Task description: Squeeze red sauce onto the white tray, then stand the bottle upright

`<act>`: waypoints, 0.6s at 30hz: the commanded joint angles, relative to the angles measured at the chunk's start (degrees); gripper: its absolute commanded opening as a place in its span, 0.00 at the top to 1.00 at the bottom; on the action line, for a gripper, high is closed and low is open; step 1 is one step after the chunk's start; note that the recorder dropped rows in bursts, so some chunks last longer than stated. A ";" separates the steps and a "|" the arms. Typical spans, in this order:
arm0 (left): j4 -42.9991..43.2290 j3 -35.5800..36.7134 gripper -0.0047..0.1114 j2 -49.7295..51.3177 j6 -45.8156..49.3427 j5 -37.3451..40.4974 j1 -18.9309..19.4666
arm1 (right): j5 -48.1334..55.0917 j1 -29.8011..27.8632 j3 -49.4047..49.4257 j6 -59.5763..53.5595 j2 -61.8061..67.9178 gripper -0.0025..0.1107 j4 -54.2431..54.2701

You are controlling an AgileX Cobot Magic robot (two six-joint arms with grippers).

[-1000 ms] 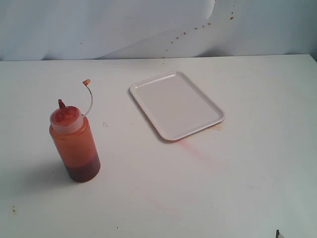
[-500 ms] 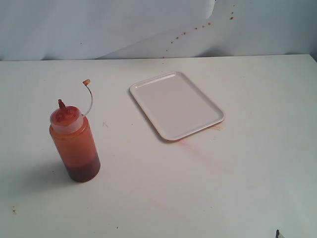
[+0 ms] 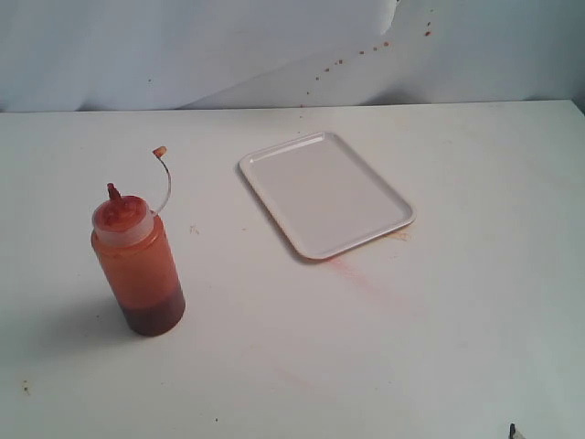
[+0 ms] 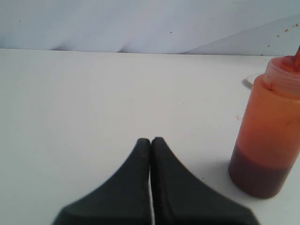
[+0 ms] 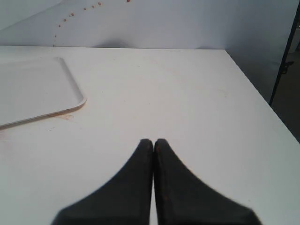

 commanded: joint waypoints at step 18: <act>1.47 0.26 0.96 -0.15 0.27 -0.54 0.01 | -0.07 -0.33 0.23 0.04 -0.26 0.98 -0.36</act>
